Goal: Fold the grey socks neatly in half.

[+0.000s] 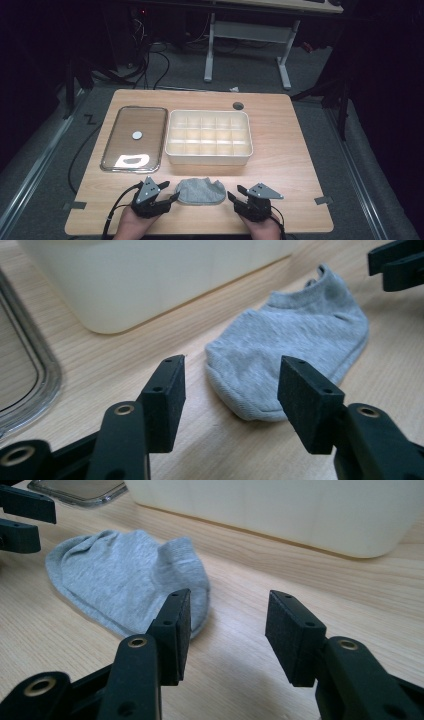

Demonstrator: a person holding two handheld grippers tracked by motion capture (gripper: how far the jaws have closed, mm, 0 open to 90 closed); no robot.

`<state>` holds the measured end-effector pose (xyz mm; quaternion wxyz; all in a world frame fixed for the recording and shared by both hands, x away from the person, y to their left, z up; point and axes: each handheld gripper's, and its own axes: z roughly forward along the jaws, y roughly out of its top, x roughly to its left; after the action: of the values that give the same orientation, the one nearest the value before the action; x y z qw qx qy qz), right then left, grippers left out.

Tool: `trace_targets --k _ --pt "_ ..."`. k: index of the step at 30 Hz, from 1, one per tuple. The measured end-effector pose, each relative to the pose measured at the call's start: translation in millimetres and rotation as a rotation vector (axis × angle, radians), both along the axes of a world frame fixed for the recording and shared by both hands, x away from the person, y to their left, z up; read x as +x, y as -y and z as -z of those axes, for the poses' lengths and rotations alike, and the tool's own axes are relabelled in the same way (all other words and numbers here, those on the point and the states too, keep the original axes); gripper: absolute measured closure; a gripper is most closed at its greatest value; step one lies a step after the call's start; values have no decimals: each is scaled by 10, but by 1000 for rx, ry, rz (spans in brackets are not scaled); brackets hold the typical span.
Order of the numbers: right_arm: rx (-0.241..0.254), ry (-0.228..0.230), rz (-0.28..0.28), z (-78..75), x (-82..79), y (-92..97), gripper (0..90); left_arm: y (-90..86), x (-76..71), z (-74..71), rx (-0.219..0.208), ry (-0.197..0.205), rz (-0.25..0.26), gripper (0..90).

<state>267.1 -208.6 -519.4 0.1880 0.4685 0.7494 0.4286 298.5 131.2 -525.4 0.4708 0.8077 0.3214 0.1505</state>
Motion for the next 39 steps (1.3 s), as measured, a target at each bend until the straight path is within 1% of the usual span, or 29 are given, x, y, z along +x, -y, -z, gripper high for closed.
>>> trace_targets --k 1,2,5,7,8,9,11,12,14,15,17,18,19,20,23,24,26,27,28,29,30,31,33,34,35,36,37,38,39 --pt "0 0 0 0 0 0 539 0 0 0 0 0 0 464" --pt "-5 -5 -8 2 10 -49 547 24 -8 1 16 -1 16 470" --pt "-5 -11 -17 -2 26 -102 557 59 -17 8 27 1 25 477" --pt "-5 -16 -26 -5 57 -157 582 94 -17 15 34 -5 33 503" --pt "-7 -19 -28 -4 71 -177 594 136 -8 15 37 -22 40 526" --pt "-12 -26 -30 -4 84 -198 601 136 -8 15 37 -22 40 551" --pt "-20 -29 -35 0 100 -218 609 180 -2 12 45 -26 44 570" --pt "-25 -47 -44 11 128 -247 618 220 8 23 50 -33 48 622" --pt "-30 -70 -46 35 147 -277 619 253 15 35 74 -35 50 654" --pt "-30 -70 -46 35 147 -277 619 253 15 35 74 -35 50 663" --pt "-45 -89 -45 67 163 -303 619 266 14 44 93 -30 47 671" --pt "-54 -98 -45 80 169 -315 620 265 9 50 114 -24 39 682" --pt "-54 -98 -45 80 169 -315 620 265 9 50 114 -24 39 685" --pt "-72 -116 -46 97 177 -329 619 255 6 58 133 -24 34 686" --pt "-65 -116 -46 117 171 -330 628 236 5 76 145 -27 29 688" --pt "-68 -117 -48 115 171 -329 655 217 1 79 152 -27 32 688" --pt "-66 -118 -63 117 171 -326 717 202 -5 80 156 -27 33 682" --pt "-65 -119 -68 118 169 -328 732 202 -5 80 156 -27 33 671" --pt "-65 -119 -76 118 168 -329 760 205 -4 67 153 -35 21 660" --pt "-65 -119 -76 118 168 -329 760 205 -4 67 153 -35 21 646" --pt "-67 -118 -87 119 170 -335 778 222 -23 19 141 -13 16 628" --pt "-67 -118 -87 119 170 -335 778 222 -23 19 141 -13 16 622" --pt "-65 -117 -90 122 170 -331 782 275 -45 -76 108 27 26 625" --pt "-65 -116 -93 124 168 -330 783 346 -34 -146 89 36 51 654" --pt "-65 -116 -93 124 168 -330 783 346 -34 -146 89 36 51 674" --pt "-64 -116 -92 124 166 -330 784 412 -4 -181 82 24 76 674" --pt "-65 -115 -93 125 165 -330 784 476 26 -200 79 9 92 710" --pt "-65 -113 -96 126 168 -329 785 548 58 -216 89 4 104 764" --pt "-63 -115 -93 126 166 -330 785 622 93 -226 103 2 113 764"
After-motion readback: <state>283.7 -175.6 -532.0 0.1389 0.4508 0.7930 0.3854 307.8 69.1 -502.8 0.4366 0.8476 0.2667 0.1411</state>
